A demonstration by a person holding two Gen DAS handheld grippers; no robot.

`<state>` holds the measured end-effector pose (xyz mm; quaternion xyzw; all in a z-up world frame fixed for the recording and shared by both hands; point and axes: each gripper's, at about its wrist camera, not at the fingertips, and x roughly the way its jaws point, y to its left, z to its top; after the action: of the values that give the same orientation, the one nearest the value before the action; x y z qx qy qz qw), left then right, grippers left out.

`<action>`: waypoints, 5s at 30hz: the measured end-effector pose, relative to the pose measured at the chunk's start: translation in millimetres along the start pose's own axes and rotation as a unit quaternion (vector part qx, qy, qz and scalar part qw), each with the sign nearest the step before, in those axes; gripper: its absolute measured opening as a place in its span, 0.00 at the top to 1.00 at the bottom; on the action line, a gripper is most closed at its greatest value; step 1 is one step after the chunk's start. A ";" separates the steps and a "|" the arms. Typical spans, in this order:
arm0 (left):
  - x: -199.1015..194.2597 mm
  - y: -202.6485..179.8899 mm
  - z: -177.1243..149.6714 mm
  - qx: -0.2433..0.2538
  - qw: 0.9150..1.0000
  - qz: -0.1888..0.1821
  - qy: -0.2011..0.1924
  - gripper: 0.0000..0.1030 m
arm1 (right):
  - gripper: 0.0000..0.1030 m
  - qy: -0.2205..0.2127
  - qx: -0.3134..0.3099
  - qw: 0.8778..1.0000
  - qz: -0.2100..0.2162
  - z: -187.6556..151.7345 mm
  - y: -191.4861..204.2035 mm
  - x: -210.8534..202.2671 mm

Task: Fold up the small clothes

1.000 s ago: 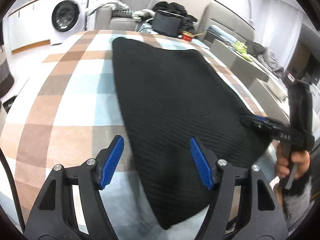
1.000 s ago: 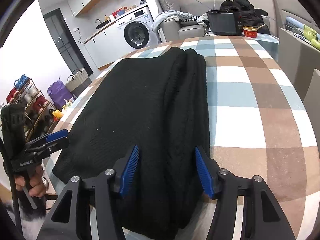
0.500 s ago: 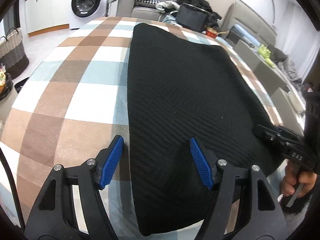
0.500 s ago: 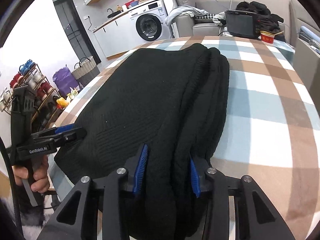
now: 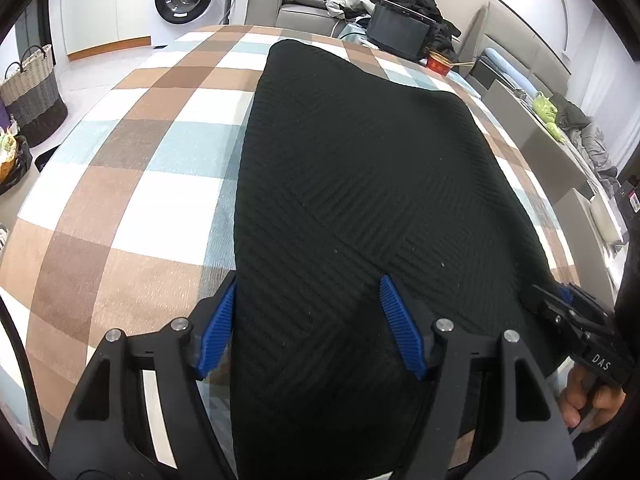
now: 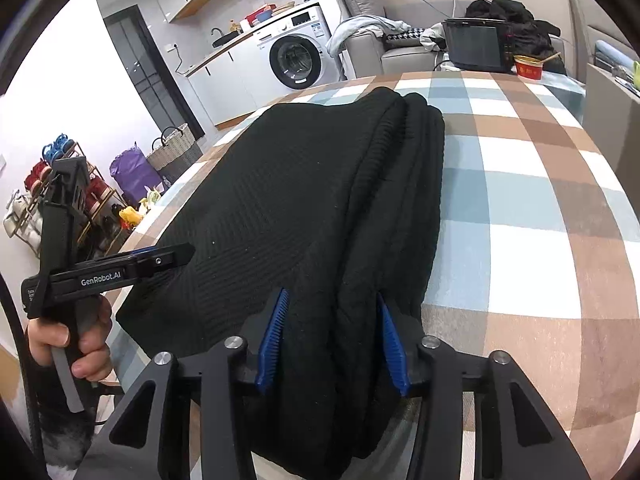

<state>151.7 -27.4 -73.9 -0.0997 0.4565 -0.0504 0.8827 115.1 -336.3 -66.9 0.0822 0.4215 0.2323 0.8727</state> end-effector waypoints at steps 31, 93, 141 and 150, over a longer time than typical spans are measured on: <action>-11.8 -59.1 -22.1 0.198 0.976 -0.088 -0.022 0.35 | 0.53 0.002 -0.094 0.994 -0.048 34.8 60.8 13.6; 4.3 2.0 41.5 0.137 0.988 -0.070 -0.006 0.59 | 0.56 0.015 -0.091 0.992 -0.082 89.8 12.1 35.5; 55.5 0.0 115.7 0.135 0.990 -0.016 -0.025 0.59 | 0.89 -0.004 -0.038 0.995 -0.092 132.5 -20.8 82.5; 70.8 -4.9 129.0 0.133 0.991 -0.007 -0.016 0.58 | 0.74 -0.027 -0.030 0.995 -0.091 136.9 -16.2 62.3</action>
<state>297.9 -28.2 -56.5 0.0144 0.4308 -0.1156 0.8949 260.0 -313.8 -29.4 0.0233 0.3963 0.1621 0.9034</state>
